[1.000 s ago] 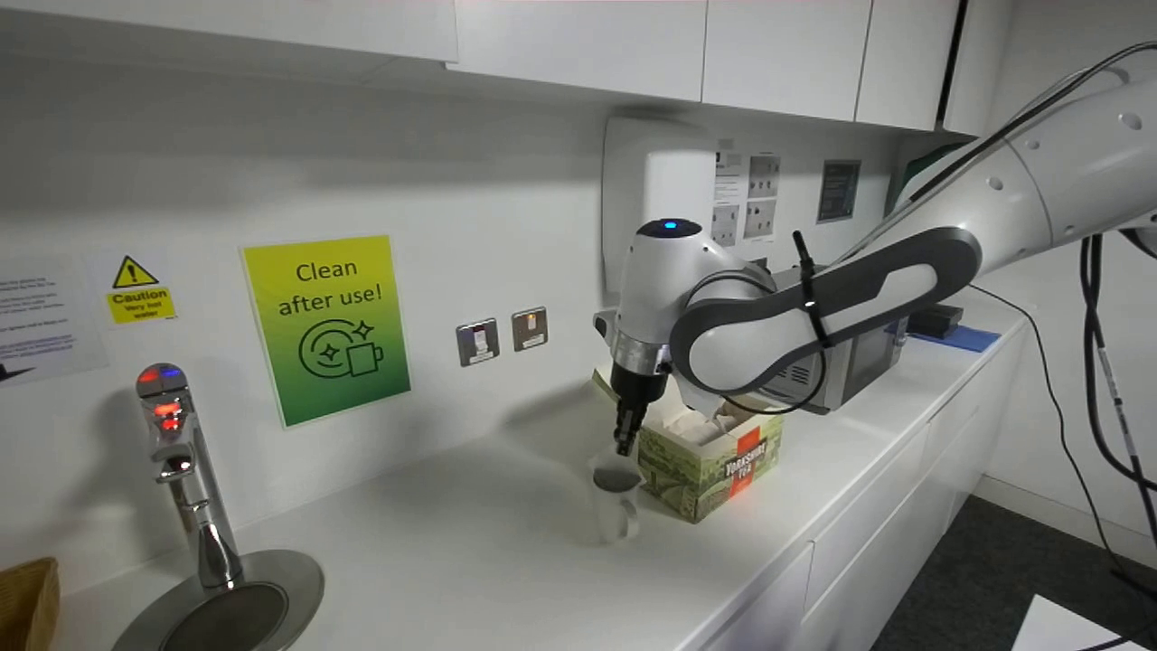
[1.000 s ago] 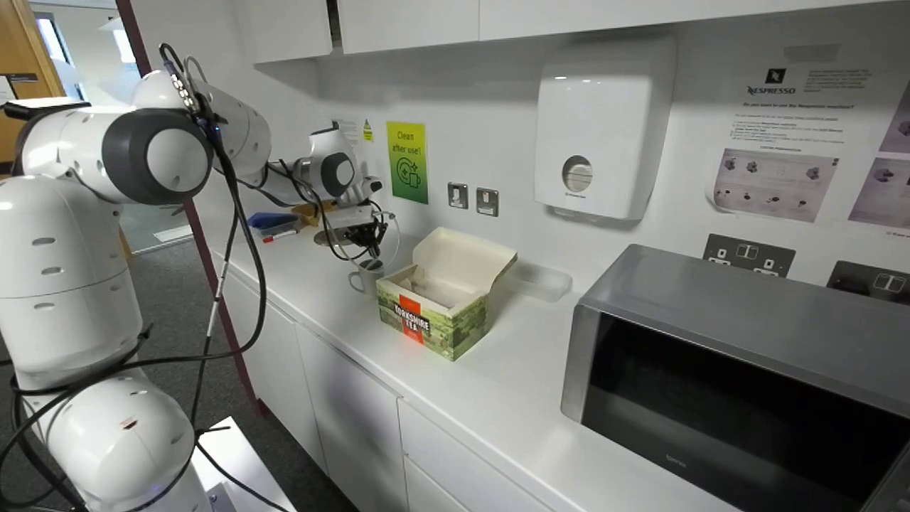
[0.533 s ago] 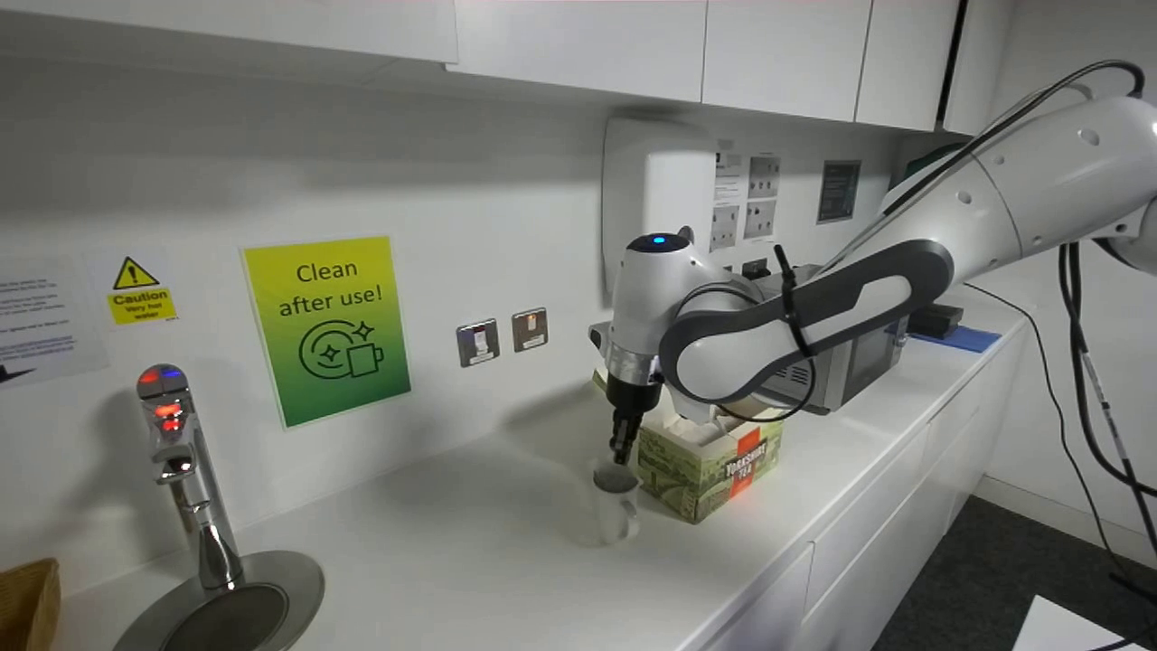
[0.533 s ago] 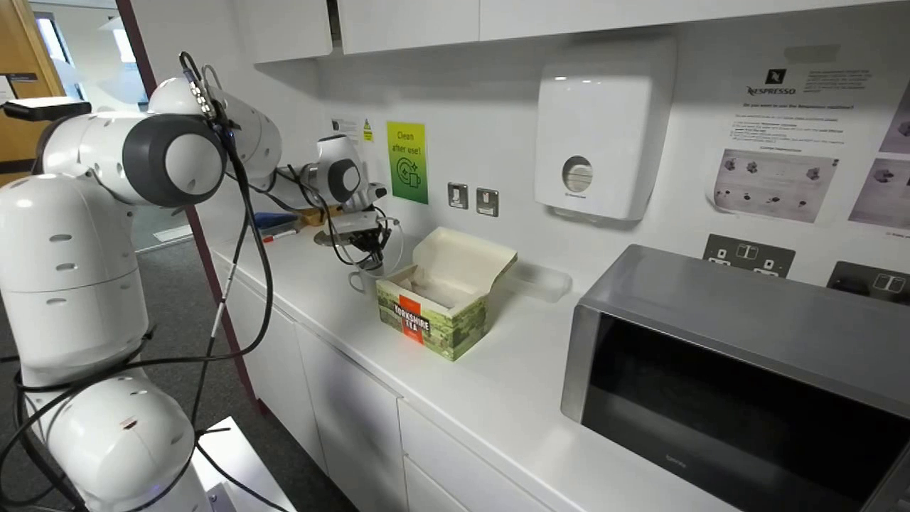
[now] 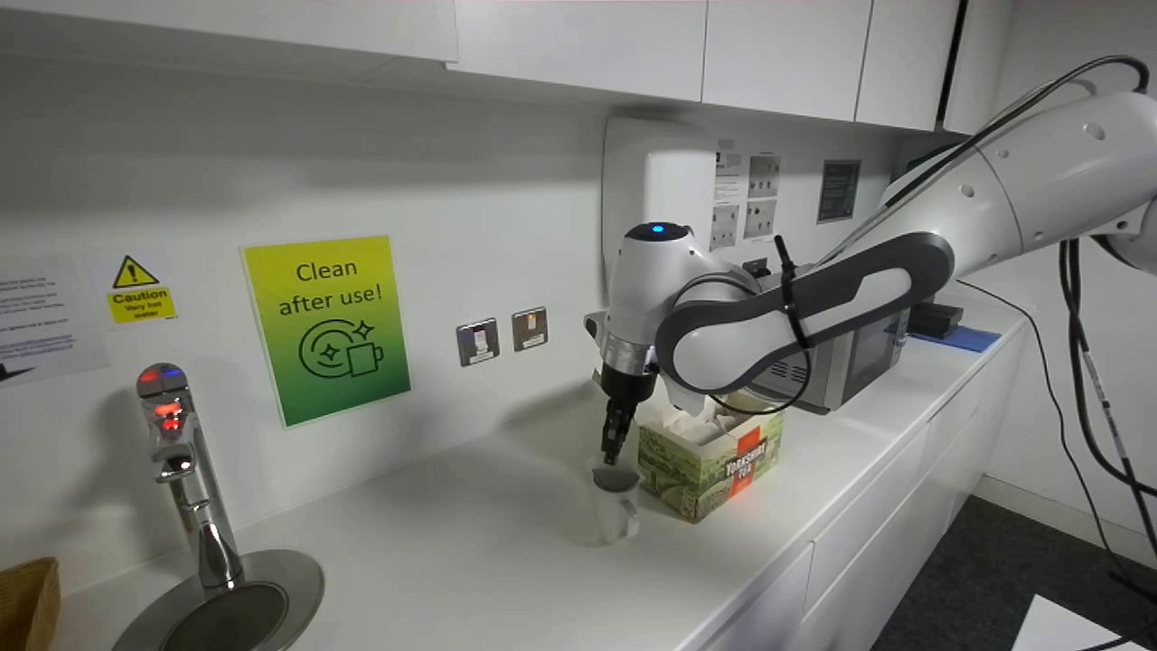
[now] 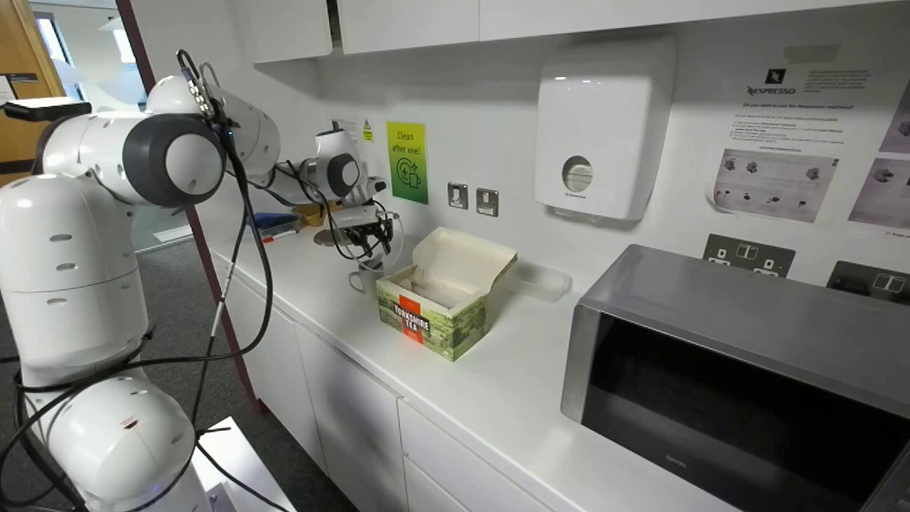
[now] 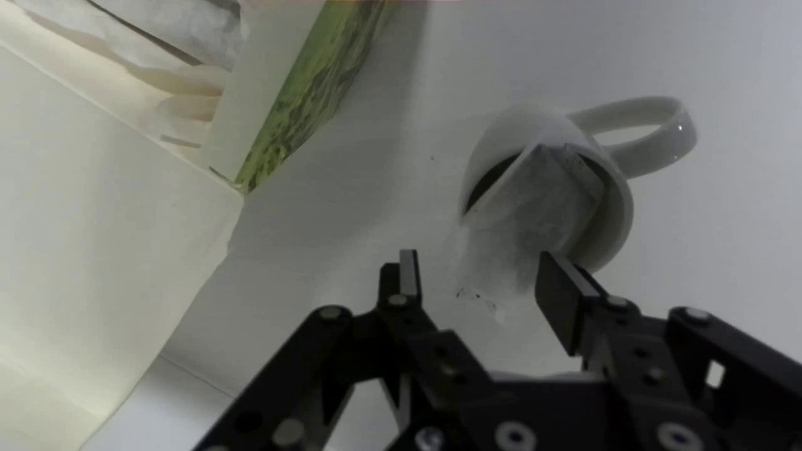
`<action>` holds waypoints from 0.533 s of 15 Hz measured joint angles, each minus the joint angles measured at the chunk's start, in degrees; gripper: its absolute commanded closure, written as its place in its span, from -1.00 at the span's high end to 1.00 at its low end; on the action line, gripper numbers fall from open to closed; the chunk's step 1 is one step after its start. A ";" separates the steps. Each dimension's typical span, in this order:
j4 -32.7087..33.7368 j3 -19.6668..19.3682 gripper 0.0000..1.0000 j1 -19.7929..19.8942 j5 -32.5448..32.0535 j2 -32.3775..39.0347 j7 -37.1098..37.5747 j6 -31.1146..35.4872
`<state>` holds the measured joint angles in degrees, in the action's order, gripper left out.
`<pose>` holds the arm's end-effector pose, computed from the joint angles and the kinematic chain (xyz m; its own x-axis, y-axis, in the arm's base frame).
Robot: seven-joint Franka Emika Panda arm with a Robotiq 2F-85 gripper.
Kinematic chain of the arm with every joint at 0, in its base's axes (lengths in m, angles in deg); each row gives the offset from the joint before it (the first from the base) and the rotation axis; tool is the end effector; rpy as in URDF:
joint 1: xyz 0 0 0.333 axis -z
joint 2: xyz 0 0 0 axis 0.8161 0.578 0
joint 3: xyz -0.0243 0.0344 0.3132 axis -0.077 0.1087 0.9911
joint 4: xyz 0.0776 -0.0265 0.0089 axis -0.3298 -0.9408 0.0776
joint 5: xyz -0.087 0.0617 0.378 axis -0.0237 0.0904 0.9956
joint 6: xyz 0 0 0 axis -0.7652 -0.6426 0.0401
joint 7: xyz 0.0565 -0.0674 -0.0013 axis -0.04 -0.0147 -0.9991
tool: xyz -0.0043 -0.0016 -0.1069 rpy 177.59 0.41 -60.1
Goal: Put a tea bag in the mug
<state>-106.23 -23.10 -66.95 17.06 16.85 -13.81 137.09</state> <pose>0.5653 0.2493 0.4377 0.7813 0.5906 0.2017 0.5613 -0.8063 0.1868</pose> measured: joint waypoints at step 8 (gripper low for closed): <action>1.21 0.00 1.00 0.01 0.05 -1.75 0.12 0.00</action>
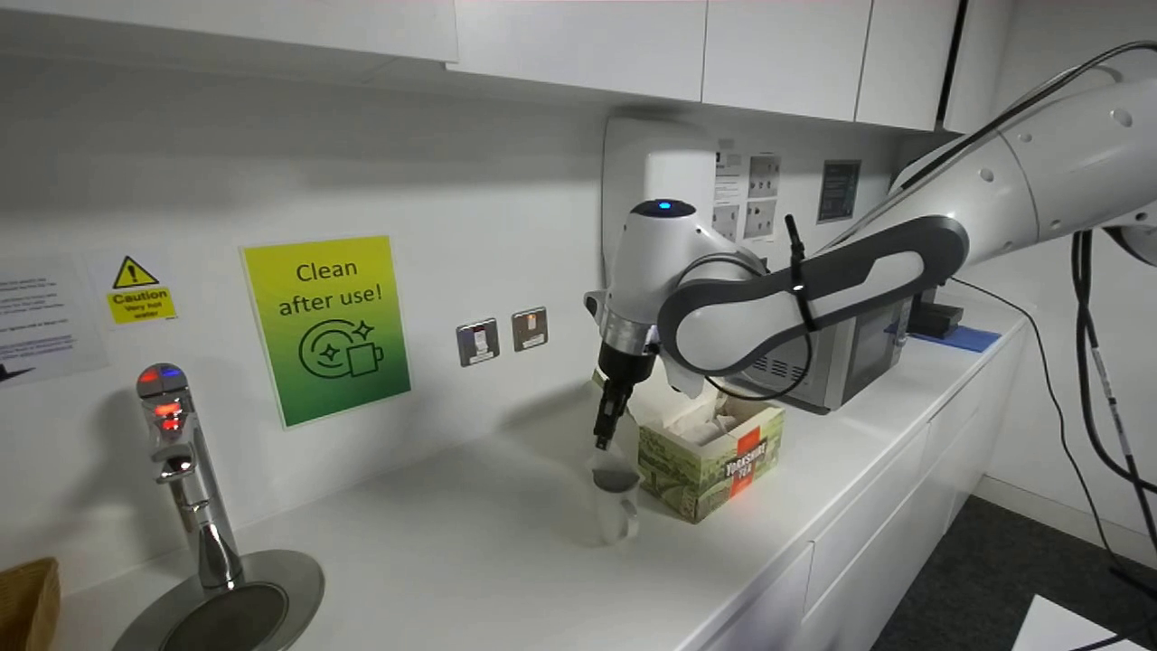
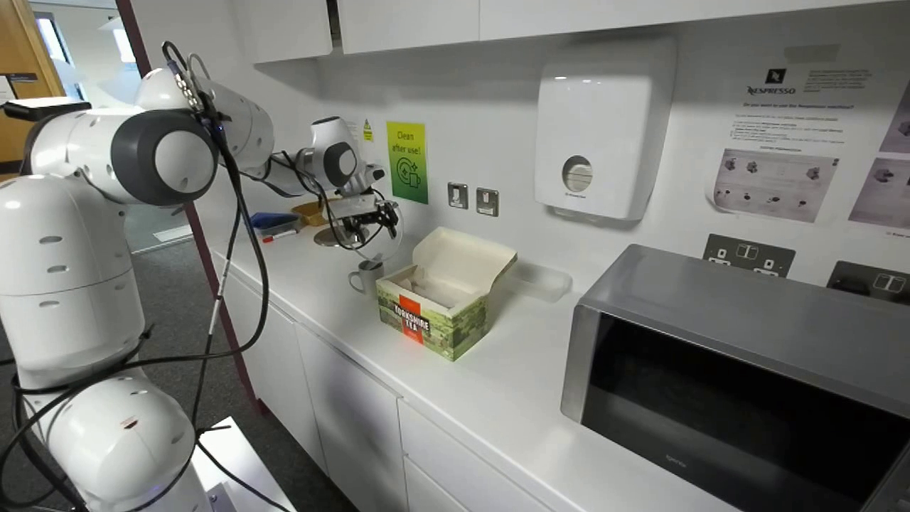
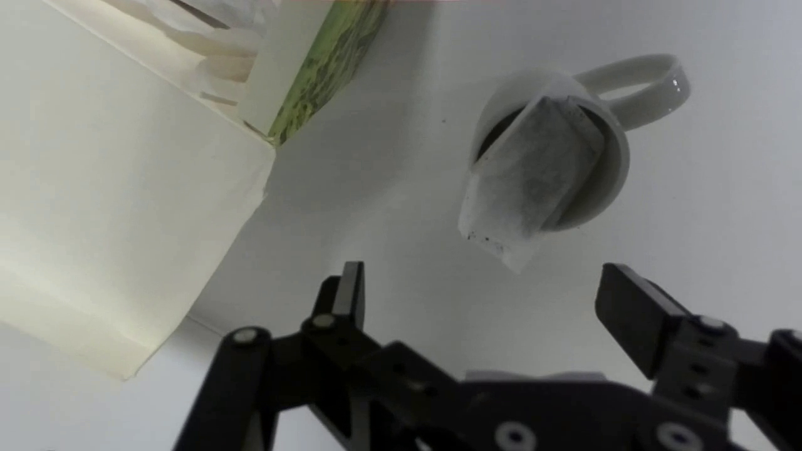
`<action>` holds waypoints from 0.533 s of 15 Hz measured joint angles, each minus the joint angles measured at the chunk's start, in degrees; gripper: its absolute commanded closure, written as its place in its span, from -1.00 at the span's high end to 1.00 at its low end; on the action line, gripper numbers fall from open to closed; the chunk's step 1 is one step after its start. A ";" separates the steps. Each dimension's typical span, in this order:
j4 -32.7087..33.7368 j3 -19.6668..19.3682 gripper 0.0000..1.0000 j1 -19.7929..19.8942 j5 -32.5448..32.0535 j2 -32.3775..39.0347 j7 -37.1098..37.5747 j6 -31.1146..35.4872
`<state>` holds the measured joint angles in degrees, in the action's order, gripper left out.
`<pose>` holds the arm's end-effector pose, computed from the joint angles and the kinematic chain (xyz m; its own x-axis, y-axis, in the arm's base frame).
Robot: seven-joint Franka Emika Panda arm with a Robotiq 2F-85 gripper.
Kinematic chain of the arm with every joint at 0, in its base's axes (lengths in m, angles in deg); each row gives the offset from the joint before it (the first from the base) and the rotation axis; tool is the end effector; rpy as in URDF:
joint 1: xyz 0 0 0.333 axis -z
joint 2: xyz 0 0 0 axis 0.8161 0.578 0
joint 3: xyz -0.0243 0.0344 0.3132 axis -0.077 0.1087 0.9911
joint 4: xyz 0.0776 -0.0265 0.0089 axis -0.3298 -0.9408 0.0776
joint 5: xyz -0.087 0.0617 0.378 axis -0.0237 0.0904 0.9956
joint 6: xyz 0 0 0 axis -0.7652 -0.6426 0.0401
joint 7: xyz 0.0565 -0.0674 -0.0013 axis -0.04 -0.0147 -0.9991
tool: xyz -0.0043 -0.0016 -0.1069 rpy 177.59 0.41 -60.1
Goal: Put a tea bag in the mug
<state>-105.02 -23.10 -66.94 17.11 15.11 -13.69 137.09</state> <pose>0.5654 0.2498 0.4664 0.7723 0.5844 0.2491 0.5493 -0.8113 0.2004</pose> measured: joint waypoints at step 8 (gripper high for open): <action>-9.46 -0.48 1.00 0.48 -0.88 -15.28 9.01 -13.48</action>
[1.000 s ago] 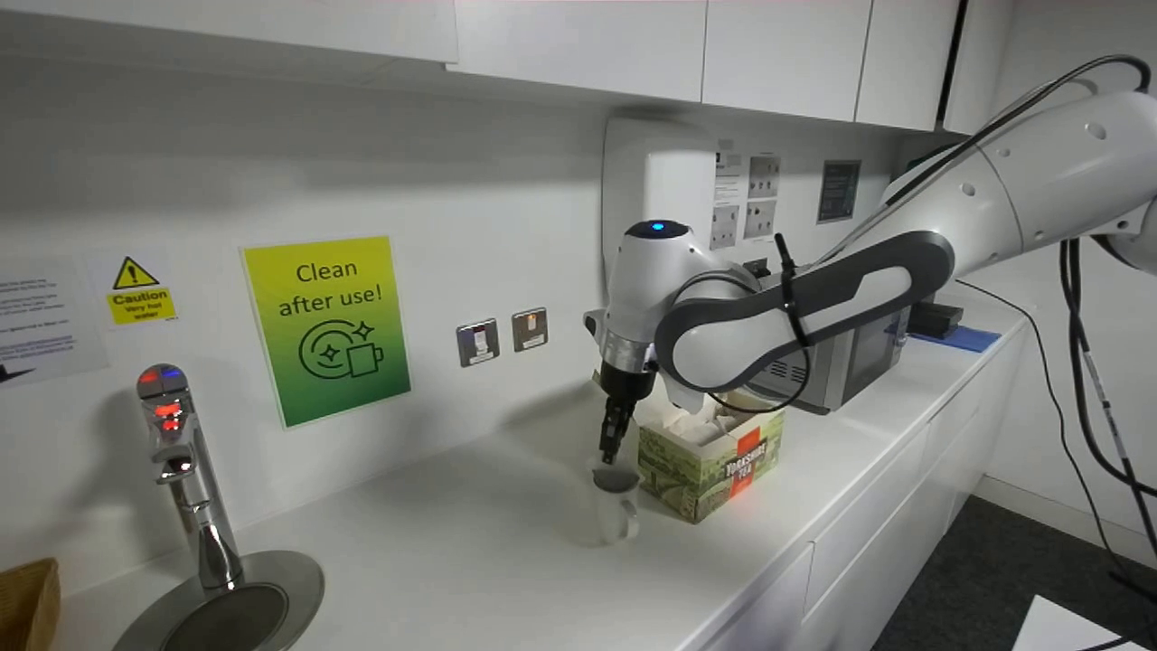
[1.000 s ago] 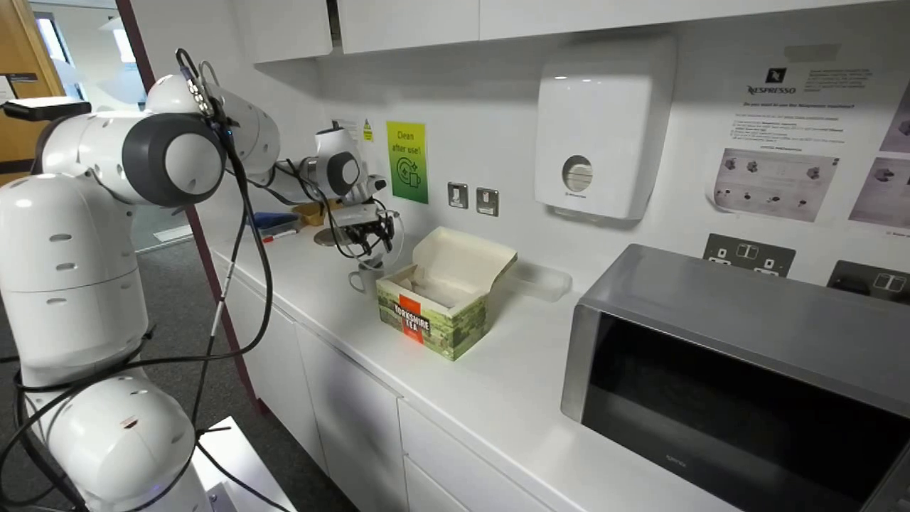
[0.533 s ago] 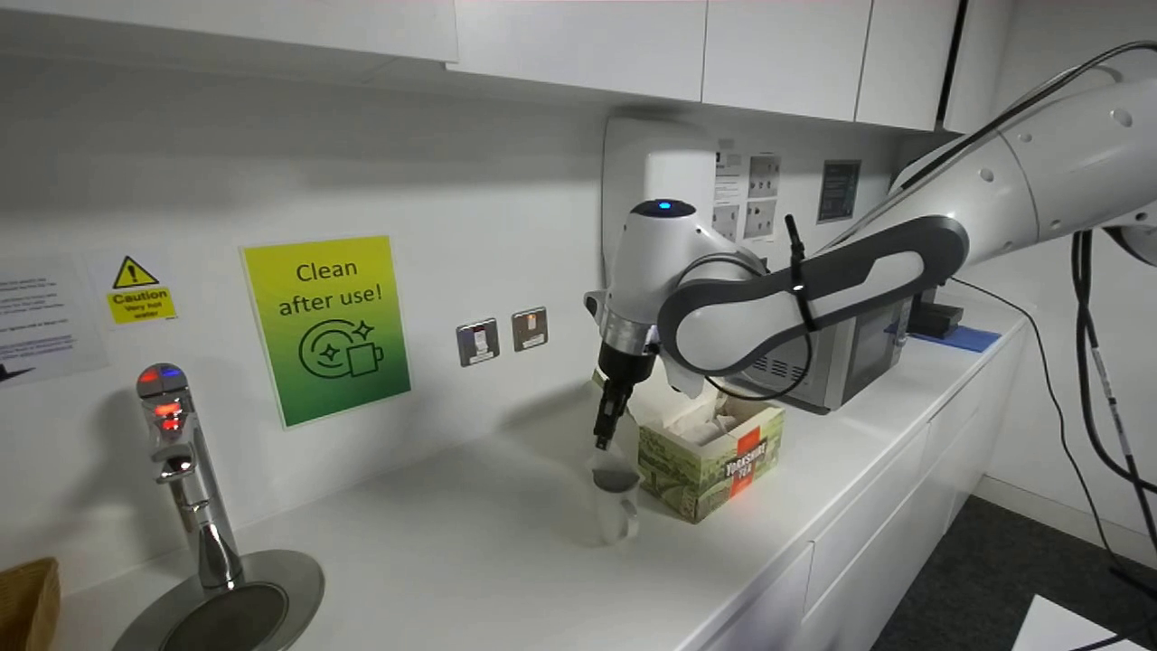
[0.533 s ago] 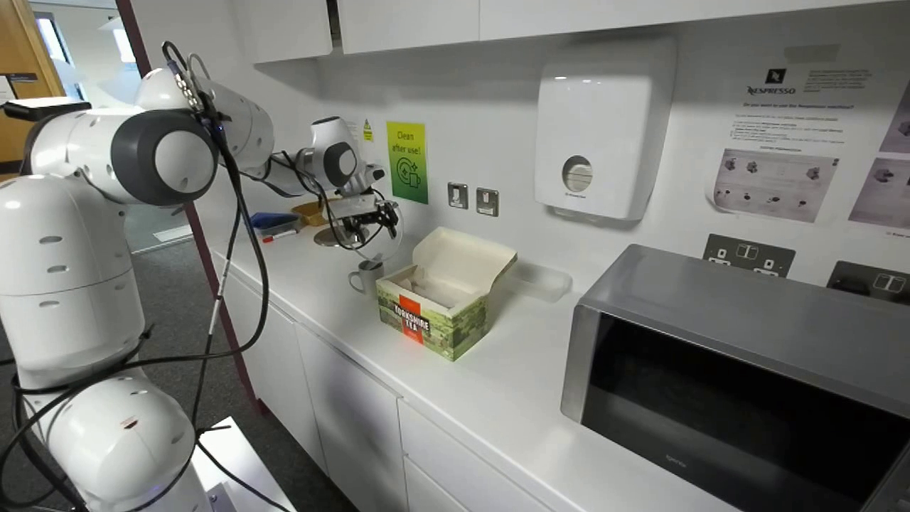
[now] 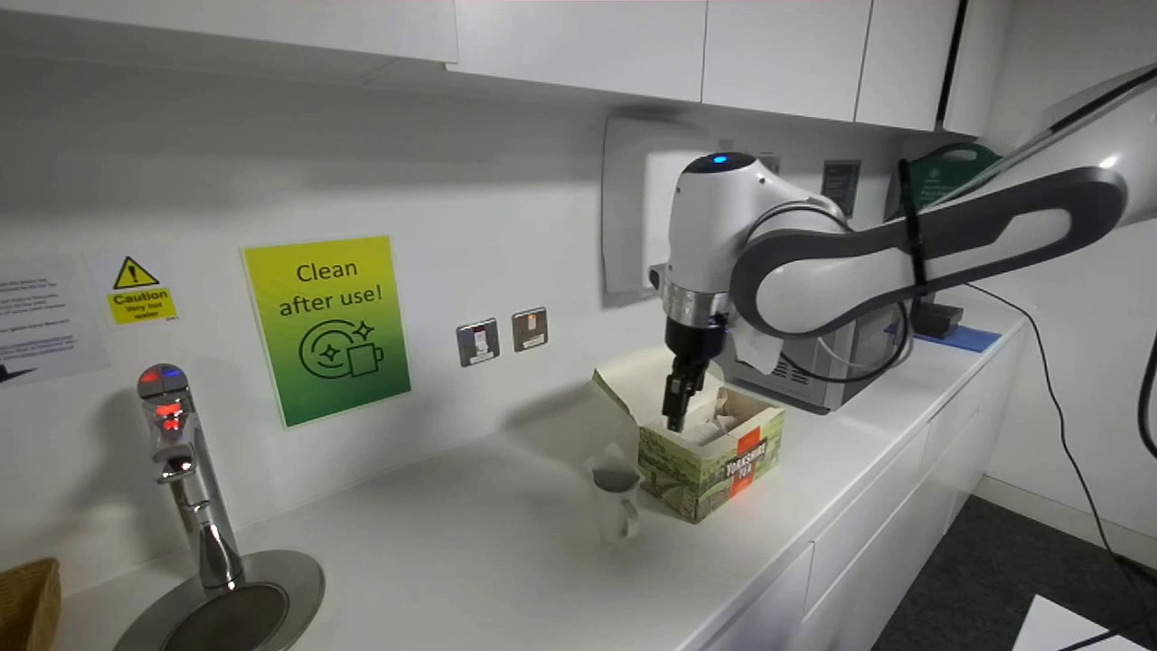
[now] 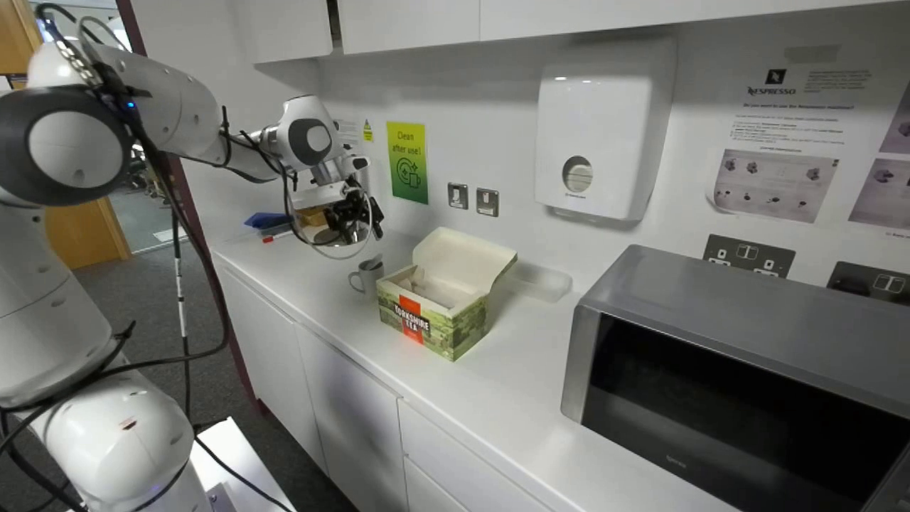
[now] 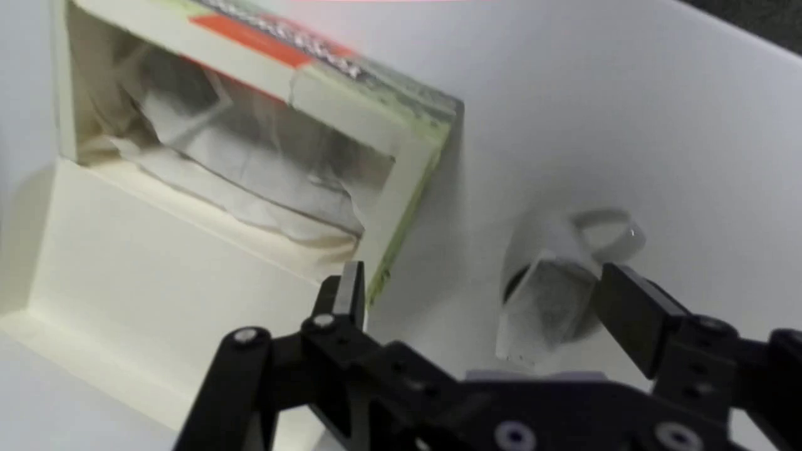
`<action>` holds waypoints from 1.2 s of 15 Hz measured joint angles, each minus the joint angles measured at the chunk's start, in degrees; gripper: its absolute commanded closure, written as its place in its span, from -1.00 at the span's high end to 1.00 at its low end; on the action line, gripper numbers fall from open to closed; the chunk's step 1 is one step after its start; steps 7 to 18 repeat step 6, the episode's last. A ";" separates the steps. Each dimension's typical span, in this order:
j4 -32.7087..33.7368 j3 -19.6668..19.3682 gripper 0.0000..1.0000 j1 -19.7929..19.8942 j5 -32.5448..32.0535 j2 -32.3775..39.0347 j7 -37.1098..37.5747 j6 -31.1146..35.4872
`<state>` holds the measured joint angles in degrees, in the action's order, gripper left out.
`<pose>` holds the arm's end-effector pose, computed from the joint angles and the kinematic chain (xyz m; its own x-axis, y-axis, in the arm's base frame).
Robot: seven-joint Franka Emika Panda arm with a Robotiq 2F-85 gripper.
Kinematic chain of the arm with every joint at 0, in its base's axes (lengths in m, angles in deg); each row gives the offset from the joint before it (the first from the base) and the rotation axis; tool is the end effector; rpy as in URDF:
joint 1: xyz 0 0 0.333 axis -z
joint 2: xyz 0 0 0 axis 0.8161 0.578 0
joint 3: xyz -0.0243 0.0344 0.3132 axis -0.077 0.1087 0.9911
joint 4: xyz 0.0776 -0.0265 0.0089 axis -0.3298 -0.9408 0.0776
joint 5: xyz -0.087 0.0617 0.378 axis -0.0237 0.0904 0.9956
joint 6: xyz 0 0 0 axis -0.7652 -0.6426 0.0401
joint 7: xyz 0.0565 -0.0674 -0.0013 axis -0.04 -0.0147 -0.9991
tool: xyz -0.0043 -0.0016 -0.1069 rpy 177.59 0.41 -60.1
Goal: Put a tea bag in the mug
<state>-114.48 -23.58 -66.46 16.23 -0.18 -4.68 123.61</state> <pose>0.4896 0.2058 0.5110 0.8941 0.4241 0.1441 0.3819 -0.8899 0.2494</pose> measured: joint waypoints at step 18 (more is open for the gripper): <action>-14.41 -4.21 1.00 1.70 0.17 -15.27 -3.89 -2.76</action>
